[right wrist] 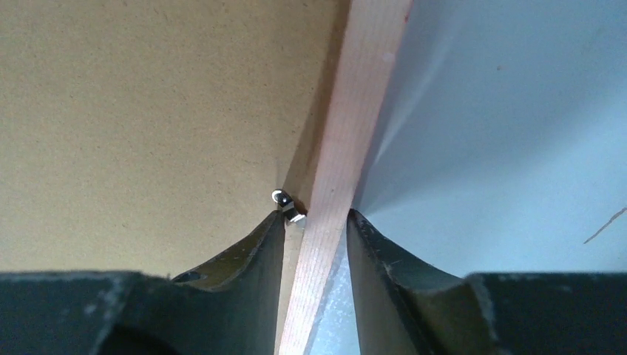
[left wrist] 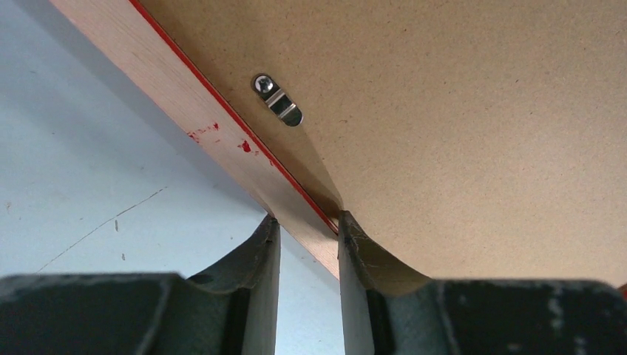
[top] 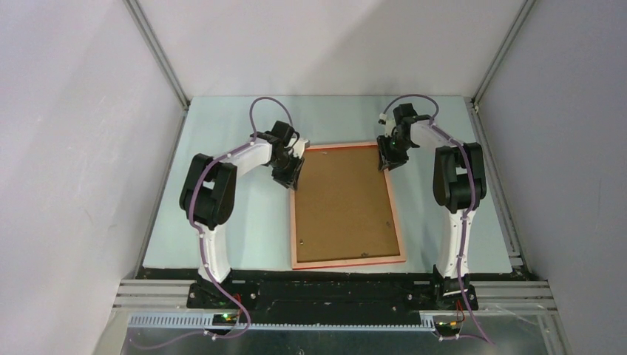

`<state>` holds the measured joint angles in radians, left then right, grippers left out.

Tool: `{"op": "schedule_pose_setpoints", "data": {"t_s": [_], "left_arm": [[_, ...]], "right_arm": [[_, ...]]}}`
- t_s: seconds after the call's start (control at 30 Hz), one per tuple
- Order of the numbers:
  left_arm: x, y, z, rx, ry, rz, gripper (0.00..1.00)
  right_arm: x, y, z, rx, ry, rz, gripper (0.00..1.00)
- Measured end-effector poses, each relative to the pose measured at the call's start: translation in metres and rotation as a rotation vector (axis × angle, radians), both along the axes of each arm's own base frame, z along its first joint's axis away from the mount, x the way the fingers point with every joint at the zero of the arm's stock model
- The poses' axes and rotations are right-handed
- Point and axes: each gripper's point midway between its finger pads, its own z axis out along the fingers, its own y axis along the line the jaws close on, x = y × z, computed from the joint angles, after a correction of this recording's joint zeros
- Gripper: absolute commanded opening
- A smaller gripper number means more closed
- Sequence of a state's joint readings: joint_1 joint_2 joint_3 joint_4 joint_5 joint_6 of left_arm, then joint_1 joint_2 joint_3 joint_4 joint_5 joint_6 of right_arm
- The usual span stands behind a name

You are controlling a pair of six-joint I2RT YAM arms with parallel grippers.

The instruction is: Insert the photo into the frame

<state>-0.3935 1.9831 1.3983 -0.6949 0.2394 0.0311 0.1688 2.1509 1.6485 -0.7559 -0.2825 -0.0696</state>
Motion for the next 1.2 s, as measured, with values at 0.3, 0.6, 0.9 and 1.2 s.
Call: {"op": "schedule_pose_setpoints", "data": {"t_s": [0.3,0.6,0.9,1.2], "left_arm": [[-0.0015,-0.0048,0.0005,0.002,-0.008,-0.027,0.0],[-0.0014,-0.0048,0.0005,0.003,-0.008,-0.027,0.0],[-0.0013,-0.0049,0.0008,0.004,-0.009,-0.028,0.0],[-0.0014,-0.006,0.0009,0.006,-0.012,-0.031,0.0]], "right_arm": [[0.0041,0.0022,-0.001,-0.052,-0.033,0.025,0.49],[0.0045,0.0009,-0.0011,-0.06,-0.04,0.045,0.49],[0.0058,-0.0047,-0.0001,-0.067,-0.059,0.097,0.46],[0.004,-0.0068,0.0002,-0.053,-0.059,0.136,0.38]]}}
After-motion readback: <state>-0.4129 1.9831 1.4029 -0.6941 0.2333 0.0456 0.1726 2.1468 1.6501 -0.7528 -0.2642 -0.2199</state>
